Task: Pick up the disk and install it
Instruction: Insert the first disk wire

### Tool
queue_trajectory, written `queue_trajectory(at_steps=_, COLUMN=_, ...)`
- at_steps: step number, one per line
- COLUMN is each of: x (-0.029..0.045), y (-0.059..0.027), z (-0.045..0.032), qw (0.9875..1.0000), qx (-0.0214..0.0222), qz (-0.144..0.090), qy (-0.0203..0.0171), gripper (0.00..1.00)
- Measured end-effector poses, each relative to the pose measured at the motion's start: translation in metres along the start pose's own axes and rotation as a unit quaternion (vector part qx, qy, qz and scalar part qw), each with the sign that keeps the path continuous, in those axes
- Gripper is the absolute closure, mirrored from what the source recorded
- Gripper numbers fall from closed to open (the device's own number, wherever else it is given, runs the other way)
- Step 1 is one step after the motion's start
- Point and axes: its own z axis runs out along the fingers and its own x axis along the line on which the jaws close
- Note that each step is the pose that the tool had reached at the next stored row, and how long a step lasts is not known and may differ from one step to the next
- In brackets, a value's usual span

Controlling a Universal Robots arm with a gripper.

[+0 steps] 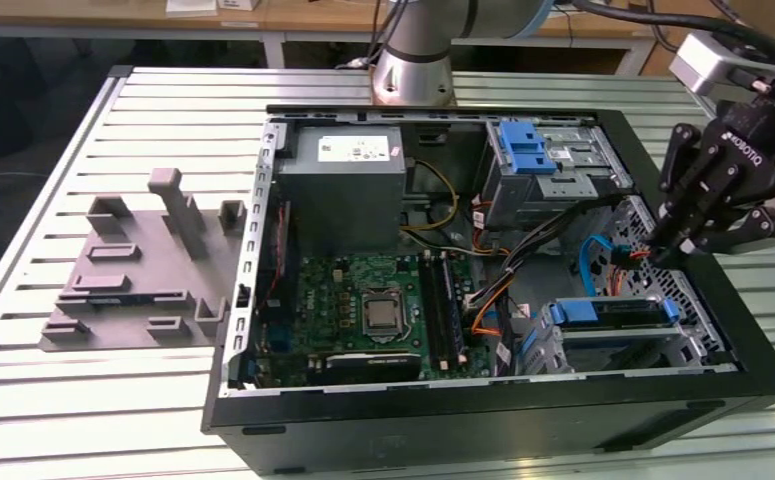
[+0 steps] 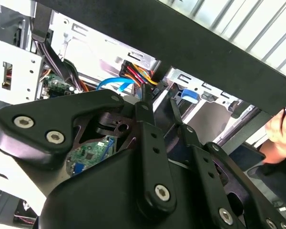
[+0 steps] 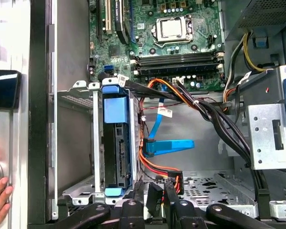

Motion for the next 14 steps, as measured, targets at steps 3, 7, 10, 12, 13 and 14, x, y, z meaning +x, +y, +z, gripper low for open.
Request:
queue_trajectory(at_steps=3, x=-0.0008, y=-0.0003, z=0.0004, qw=1.0, qx=0.0002, qz=0.002, qy=0.0044, gripper=0.71)
queue_trajectory(at_steps=7, x=-0.0009, y=0.0006, z=0.0004, qw=1.0, qx=0.0002, qz=0.002, qy=0.005, gripper=0.84)
queue_trajectory(at_steps=10, x=0.0001, y=0.0111, z=0.0018, qw=1.0, qx=0.0026, qz=0.003, qy=0.0046, gripper=0.84)
queue_trajectory(at_steps=12, x=0.0012, y=0.0164, z=0.0025, qw=1.0, qx=0.0044, qz=0.003, qy=0.0044, gripper=0.84)
queue_trajectory(at_steps=13, x=0.002, y=0.0177, z=0.0028, qw=1.0, qx=0.0049, qz=0.002, qy=0.0044, gripper=0.84)
queue_trajectory(at_steps=14, x=0.003, y=0.0186, z=0.003, qw=1.0, qx=0.0056, qz=0.001, qy=0.0043, gripper=0.84)
